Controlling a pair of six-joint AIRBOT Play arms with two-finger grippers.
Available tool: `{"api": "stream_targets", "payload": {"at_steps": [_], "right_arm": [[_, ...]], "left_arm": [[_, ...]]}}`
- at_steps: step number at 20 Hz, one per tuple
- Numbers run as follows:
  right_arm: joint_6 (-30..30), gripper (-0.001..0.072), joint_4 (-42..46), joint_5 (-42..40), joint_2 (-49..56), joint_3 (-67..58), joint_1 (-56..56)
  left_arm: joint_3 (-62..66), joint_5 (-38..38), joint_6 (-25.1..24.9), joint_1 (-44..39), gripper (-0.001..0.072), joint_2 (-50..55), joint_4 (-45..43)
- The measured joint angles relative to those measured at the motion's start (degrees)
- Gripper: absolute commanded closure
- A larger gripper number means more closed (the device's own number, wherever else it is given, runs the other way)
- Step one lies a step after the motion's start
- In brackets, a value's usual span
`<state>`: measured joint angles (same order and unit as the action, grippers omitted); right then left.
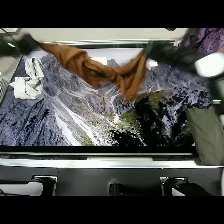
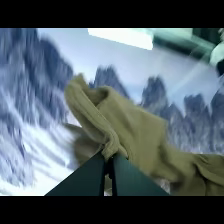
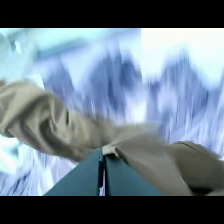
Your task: Fold the clothes and pants, and hang the long-sleeved shirts on hangers.
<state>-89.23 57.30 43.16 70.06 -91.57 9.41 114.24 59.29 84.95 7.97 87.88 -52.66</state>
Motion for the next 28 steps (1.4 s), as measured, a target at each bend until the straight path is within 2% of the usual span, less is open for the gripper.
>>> {"api": "stream_targets", "payload": {"at_steps": [3, 8, 13, 18, 21, 24, 28], "right_arm": [[-0.9, 0.0687, 8.7, 4.2, -6.6, -8.7, -0.7], [-4.2, 0.0687, 20.0, 10.4, -18.8, -13.9, -1.1], [-9.5, 0.0686, 26.4, 15.7, -22.4, -14.9, -1.1], [-11.6, 0.0686, 28.4, 23.6, -10.0, -15.0, -1.1], [-12.0, 0.0686, 28.7, 25.6, 2.9, -15.0, -1.1], [-13.2, 0.0686, 28.9, 21.4, 15.6, -15.0, -1.1], [-18.2, 0.0685, 28.6, 12.3, 29.0, -15.0, -1.1]], "left_arm": [[1.6, 2.1, 1.1, 1.7, 0.0693, -9.9, -6.4], [0.1, 9.7, 3.6, 2.5, 0.0692, -25.3, -18.4], [-1.4, 13.7, 6.6, 2.3, 0.0692, -30.9, -23.2], [-12.7, 13.9, 8.3, -0.9, 0.0692, -26.2, -24.7], [-23.1, 8.4, 9.0, -2.7, 0.0692, -19.4, -24.6], [-30.0, -1.0, 10.8, -3.1, 0.069, -10.5, -24.9], [-33.3, -13.4, 12.6, -3.1, 0.069, 0.5, -23.0]]}}
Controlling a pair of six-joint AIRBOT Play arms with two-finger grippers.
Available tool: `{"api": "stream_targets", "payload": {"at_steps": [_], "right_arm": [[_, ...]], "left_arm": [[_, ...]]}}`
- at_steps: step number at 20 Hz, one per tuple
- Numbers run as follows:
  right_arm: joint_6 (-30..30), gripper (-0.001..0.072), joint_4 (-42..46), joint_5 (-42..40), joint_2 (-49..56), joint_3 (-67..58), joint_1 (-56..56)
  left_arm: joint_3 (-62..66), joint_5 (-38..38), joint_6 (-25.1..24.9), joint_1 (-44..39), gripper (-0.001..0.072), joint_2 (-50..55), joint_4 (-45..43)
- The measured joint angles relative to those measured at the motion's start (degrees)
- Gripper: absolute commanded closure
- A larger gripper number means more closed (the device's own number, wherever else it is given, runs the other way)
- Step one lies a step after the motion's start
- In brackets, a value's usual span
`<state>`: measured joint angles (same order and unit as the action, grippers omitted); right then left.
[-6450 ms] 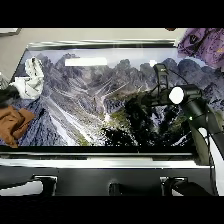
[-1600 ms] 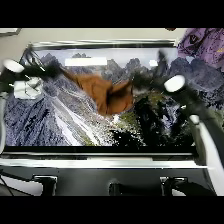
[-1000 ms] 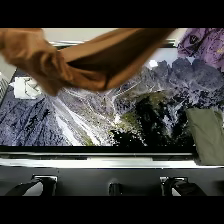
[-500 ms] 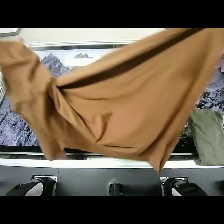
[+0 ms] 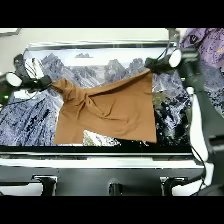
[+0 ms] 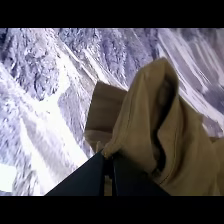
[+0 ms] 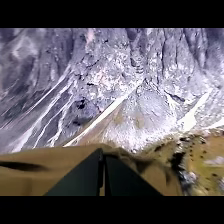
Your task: Fold the clothes and pants, and hang the long-sleeved shirts on hangers.
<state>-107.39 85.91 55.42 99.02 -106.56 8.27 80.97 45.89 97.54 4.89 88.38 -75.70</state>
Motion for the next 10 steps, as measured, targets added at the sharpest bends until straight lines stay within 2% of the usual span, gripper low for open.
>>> {"api": "stream_targets", "payload": {"at_steps": [1, 2, 3, 4, 5, 6, 7, 8, 10], "right_arm": [[-1.2, 0.0681, -0.8, -1.4, 2.4, 0.0, 0.0], [-2.1, 0.0641, -2.2, -2.5, 4.6, 0.0, 0.0], [-2.9, 0.0554, -3.8, -2.9, 6.2, 0.0, 0.0], [-3.3, 0.0458, -5.4, -3.0, 7.5, 0.0, 0.0], [-3.7, 0.0326, -6.8, -3.0, 8.4, 0.0, 0.0], [-3.7, 0.0272, -8.0, -2.3, 8.7, 0.0, -0.1], [-2.8, 0.0267, -9.3, -1.0, 8.7, -0.1, -0.4], [-1.1, 0.0231, -10.6, 0.9, 8.1, -0.1, -0.9], [4.0, 0.0231, -12.3, 5.9, 5.5, -0.2, -2.7]], "left_arm": [[-0.3, -1.9, 0.1, 0.0, 0.0687, 2.2, 0.7], [-0.5, -3.1, 0.2, 0.1, 0.067, 3.8, 1.1], [-0.6, -3.9, 0.2, 0.2, 0.0586, 5.1, 1.5], [-0.7, -4.0, 0.3, 0.4, 0.0406, 5.9, 2.0], [-0.6, -3.5, 0.4, 1.0, 0.0246, 6.5, 2.5], [-0.1, -2.2, 0.1, 1.9, 0.0176, 6.8, 3.2], [0.8, -0.7, -0.7, 3.2, 0.0175, 6.8, 4.1], [1.9, 2.0, -2.0, 4.9, 0.0175, 6.6, 5.4], [4.0, 7.0, -5.4, 8.7, 0.0175, 5.1, 8.3]]}}
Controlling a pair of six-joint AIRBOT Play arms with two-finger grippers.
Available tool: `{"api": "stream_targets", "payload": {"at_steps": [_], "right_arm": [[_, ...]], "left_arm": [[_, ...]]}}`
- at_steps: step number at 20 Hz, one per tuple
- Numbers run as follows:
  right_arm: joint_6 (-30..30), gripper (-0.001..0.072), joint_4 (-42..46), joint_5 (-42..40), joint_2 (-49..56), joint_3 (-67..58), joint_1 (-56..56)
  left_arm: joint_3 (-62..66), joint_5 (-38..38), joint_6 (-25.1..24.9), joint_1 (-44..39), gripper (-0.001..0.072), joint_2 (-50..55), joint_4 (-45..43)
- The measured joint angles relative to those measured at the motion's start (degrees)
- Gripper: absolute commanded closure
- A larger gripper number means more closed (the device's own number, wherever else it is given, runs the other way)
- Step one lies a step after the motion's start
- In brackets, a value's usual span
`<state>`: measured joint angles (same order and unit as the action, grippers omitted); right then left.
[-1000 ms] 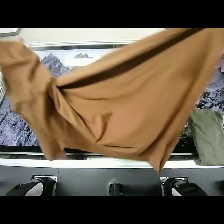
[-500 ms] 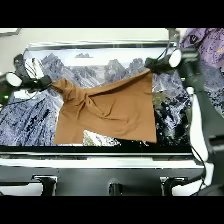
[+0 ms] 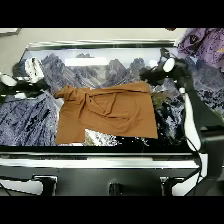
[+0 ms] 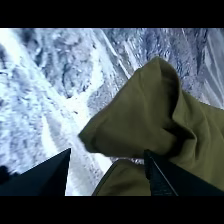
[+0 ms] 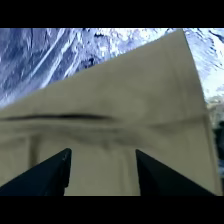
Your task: Fold the clothes and pants, and hang the long-sleeved shirts on hangers.
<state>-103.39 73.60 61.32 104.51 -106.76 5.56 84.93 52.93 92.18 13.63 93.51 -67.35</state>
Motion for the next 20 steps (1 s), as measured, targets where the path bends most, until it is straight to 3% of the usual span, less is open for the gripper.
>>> {"api": "stream_targets", "payload": {"at_steps": [4, 8, 14, 20], "right_arm": [[12.9, 0.0236, -1.8, 12.8, -8.3, 1.2, -6.6], [20.7, 0.0235, -6.3, 19.1, -18.7, 13.9, -16.7], [28.5, 0.0228, -13.8, 18.1, -28.5, 44.3, -25.8], [35.1, 0.0217, -19.6, 10.7, -30.0, 61.9, -27.2]], "left_arm": [[0.7, 10.5, -6.3, 9.5, 0.0176, -5.2, 4.5], [-6.2, 14.9, -8.7, 16.1, 0.0177, -10.7, 7.6], [-13.6, 16.0, -9.7, 17.8, 0.0177, -12.9, 9.0], [-14.9, 15.5, -9.9, 17.7, 0.0177, -12.9, 9.3]]}}
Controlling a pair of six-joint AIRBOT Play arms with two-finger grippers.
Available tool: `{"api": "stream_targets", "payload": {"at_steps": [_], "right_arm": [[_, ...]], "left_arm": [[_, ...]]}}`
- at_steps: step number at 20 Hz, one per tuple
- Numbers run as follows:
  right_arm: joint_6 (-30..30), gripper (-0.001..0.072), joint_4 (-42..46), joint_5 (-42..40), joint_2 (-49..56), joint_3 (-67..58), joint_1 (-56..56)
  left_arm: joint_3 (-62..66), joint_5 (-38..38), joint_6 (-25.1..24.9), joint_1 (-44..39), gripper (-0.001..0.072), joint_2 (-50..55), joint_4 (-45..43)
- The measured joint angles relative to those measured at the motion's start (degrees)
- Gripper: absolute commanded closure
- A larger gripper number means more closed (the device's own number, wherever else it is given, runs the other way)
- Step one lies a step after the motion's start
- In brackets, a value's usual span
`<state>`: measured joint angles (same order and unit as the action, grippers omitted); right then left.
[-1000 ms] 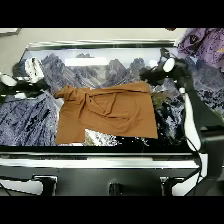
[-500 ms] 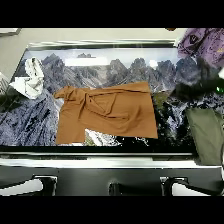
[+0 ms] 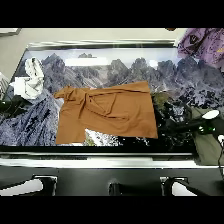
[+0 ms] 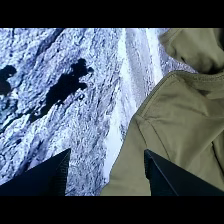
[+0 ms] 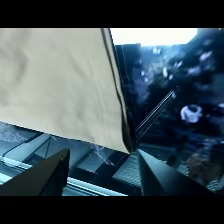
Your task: Fold the clothes and pants, and hang the long-sleeved shirts on hangers.
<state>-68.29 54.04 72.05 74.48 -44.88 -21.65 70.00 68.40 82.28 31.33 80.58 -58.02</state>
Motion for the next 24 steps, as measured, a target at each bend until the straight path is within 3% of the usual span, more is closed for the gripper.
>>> {"api": "stream_targets", "payload": {"at_steps": [7, 10, 12, 13, 14, 17, 24], "right_arm": [[5.9, 0.0219, -5.9, -3.0, 2.7, 5.9, -0.2], [7.4, 0.0252, -9.2, -2.7, 4.9, 6.4, -0.2], [7.9, 0.0521, -10.0, -3.2, 6.2, 6.5, -0.2], [8.2, 0.0629, -9.9, -3.6, 6.6, 6.6, -0.2], [8.3, 0.0685, -9.9, -4.1, 6.9, 6.6, -0.2], [8.3, 0.0686, -10.9, -4.5, 7.2, 6.6, -0.2], [5.8, 0.0685, -11.9, -4.7, 5.7, 6.6, -0.2]], "left_arm": [[-0.2, -0.4, 0.0, 0.0, 0.0177, 0.0, 0.0], [-0.2, -0.4, 0.2, 0.0, 0.0176, 0.0, 0.0], [-0.2, -0.3, 0.7, 0.0, 0.0176, 0.0, 0.0], [-0.3, 0.0, 0.7, 0.0, 0.0176, 0.1, 0.0], [-0.5, 0.0, 0.8, -0.1, 0.0176, 0.3, 0.0], [-1.3, 0.2, -0.9, -0.3, 0.0176, 1.9, 1.0], [-2.9, -2.1, -10.8, -4.0, 0.0176, 9.6, 9.5]]}}
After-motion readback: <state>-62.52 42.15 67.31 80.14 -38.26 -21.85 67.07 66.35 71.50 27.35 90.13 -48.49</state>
